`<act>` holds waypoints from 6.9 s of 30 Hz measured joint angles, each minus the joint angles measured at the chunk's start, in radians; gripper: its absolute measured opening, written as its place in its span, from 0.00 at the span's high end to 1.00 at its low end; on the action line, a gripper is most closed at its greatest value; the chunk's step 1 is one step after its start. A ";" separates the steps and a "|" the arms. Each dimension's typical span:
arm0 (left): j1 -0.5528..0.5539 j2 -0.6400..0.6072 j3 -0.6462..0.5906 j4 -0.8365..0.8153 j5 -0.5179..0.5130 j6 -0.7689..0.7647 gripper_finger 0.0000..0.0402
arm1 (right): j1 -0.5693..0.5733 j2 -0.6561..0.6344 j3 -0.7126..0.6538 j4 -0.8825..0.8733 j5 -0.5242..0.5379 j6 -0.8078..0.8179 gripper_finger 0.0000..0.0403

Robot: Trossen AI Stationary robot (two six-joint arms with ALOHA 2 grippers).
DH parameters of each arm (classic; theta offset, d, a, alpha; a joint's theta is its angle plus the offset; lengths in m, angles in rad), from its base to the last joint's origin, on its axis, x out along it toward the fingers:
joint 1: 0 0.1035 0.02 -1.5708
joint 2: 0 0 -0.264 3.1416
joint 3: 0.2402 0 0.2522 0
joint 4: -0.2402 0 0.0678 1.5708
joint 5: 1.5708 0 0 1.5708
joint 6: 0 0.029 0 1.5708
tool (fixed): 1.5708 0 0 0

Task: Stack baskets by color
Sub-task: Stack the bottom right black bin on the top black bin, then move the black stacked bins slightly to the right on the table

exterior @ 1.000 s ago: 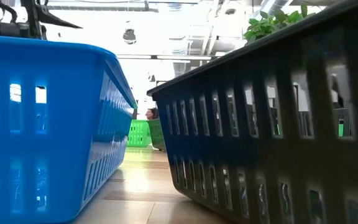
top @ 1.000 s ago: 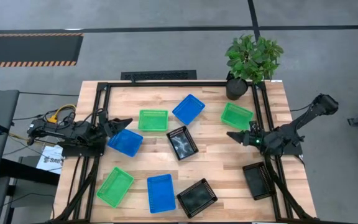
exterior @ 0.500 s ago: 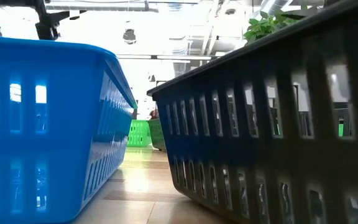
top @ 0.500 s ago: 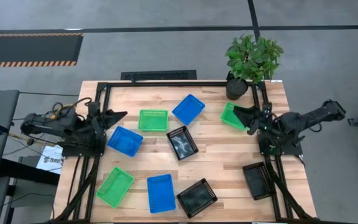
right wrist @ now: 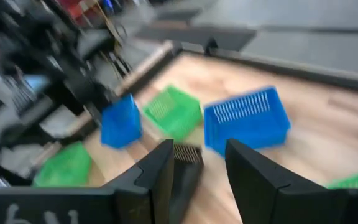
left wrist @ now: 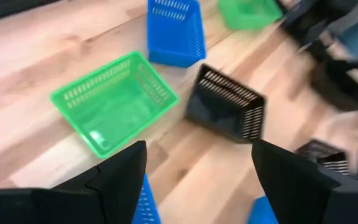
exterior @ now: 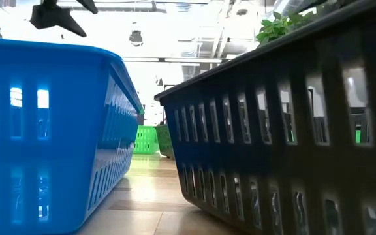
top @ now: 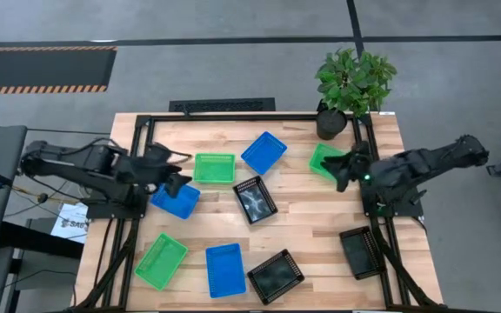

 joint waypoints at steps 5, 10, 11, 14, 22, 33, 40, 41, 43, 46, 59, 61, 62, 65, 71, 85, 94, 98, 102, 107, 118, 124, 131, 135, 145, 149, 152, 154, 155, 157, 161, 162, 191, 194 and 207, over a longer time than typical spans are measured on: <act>0.028 0.069 0.013 0.034 0.049 0.019 0.31 | 0.000 0.113 0.004 -0.058 -0.075 0.104 0.60; 0.089 0.055 0.012 0.046 0.130 0.068 0.31 | 0.000 0.216 0.004 -0.114 -0.183 0.198 0.60; 0.102 0.048 0.012 0.044 0.136 0.082 0.31 | 0.000 0.234 0.004 -0.132 -0.206 0.211 0.60; 0.138 0.031 0.011 0.042 0.155 0.107 0.31 | -0.001 0.285 0.004 -0.143 -0.252 0.243 0.60; 0.197 0.024 0.011 0.021 0.190 0.157 0.31 | -0.022 0.370 0.004 -0.139 -0.325 0.254 0.60; 0.247 0.023 0.011 -0.051 0.184 0.230 0.31 | -0.141 0.535 0.004 0.135 -0.429 0.148 0.58; 0.309 0.001 0.010 -0.081 0.178 0.247 0.31 | -0.206 0.650 0.021 0.185 -0.583 0.123 0.50; 0.316 -0.004 0.010 -0.083 0.180 0.247 0.31 | -0.211 0.656 0.029 0.153 -0.606 0.123 0.49; 0.331 -0.021 0.010 -0.083 0.192 0.251 0.31 | -0.211 0.671 0.059 0.071 -0.644 0.142 0.48; 0.357 -0.052 0.010 -0.083 0.219 0.259 0.31 | -0.192 0.669 0.111 -0.148 -0.661 0.192 0.48; 0.381 -0.128 0.010 0.058 0.325 0.232 0.31 | 0.099 0.678 0.205 -0.507 -0.877 0.830 0.51; 0.381 -0.127 0.010 0.052 0.328 0.234 0.31 | 0.175 0.693 0.204 -0.502 -0.916 0.943 0.51; 0.381 -0.125 0.010 0.051 0.328 0.239 0.31 | 0.212 0.700 0.204 -0.499 -0.936 0.994 0.51; 0.381 -0.116 0.010 0.052 0.328 0.255 0.31 | 0.312 0.734 0.204 -0.489 -0.996 1.121 0.51; 0.381 -0.095 0.010 0.056 0.326 0.283 0.31 | 0.438 0.813 0.204 -0.419 -1.017 1.267 0.51; 0.381 -0.065 0.010 0.055 0.309 0.311 0.31 | 0.418 1.013 0.204 -0.286 -1.053 1.139 0.75; 0.381 -0.051 0.010 0.055 0.303 0.311 0.31 | 0.203 0.970 0.275 -0.442 -0.939 0.715 0.98; 0.381 -0.051 0.010 0.055 0.287 0.310 0.31 | 0.025 0.920 0.379 -0.524 -0.836 0.516 0.98; 0.381 -0.051 0.010 0.055 0.282 0.310 0.31 | -0.149 0.911 0.498 -0.478 -0.771 0.385 0.99; 0.381 -0.051 0.010 0.049 0.284 0.294 0.31 | -0.266 1.007 0.667 -0.415 -0.752 0.250 0.99; 0.381 -0.051 0.010 0.046 0.285 0.280 0.31 | -0.261 1.298 1.139 -0.593 -0.758 0.188 0.99; 0.381 -0.051 0.010 0.045 0.311 0.287 0.31 | -0.224 1.451 1.289 -0.661 -0.756 0.224 0.98; 0.381 -0.051 0.010 0.045 0.317 0.301 0.31 | -0.212 1.548 1.339 -0.684 -0.778 0.268 0.98; 0.381 -0.051 0.010 0.045 0.317 0.318 0.31 | -0.209 1.581 1.339 -0.690 -0.794 0.288 0.97; 0.381 -0.051 0.010 0.043 0.317 0.334 0.31 | -0.209 1.611 1.328 -0.738 -0.820 0.288 0.96; 0.381 -0.051 0.010 0.043 0.317 0.347 0.31 | -0.209 1.611 1.328 -0.784 -0.818 0.273 0.96; 0.381 -0.051 0.010 0.042 0.317 0.351 0.31 | -0.209 1.611 1.327 -0.763 -0.816 0.249 0.96; 0.381 -0.051 0.010 0.040 0.316 0.351 0.31 | -0.209 1.611 1.327 -0.744 -0.816 0.240 0.96; 0.381 -0.051 0.010 0.040 0.317 0.351 0.31 | -0.209 1.611 1.327 -0.738 -0.817 0.231 0.95; 0.381 -0.051 0.010 0.038 0.317 0.351 0.31 | -0.208 1.611 1.327 -0.731 -0.817 0.223 0.94; 0.381 -0.051 0.010 0.038 0.317 0.351 0.31 | -0.207 1.611 1.327 -0.730 -0.817 0.200 0.87; 0.381 -0.051 0.010 0.038 0.317 0.351 0.31 | -0.207 1.611 1.327 -0.730 -0.817 0.194 0.85; 0.393 -0.050 0.010 0.091 0.397 0.399 0.31 | -0.261 1.547 1.454 -1.005 -0.554 -0.014 0.46; 0.407 -0.050 0.010 0.131 0.433 0.389 0.31 | -0.261 1.517 1.453 -1.009 -0.555 -0.018 0.46; 0.478 -0.046 0.011 0.266 0.532 0.375 0.31 | -0.253 1.246 1.450 -1.008 -0.543 -0.056 0.47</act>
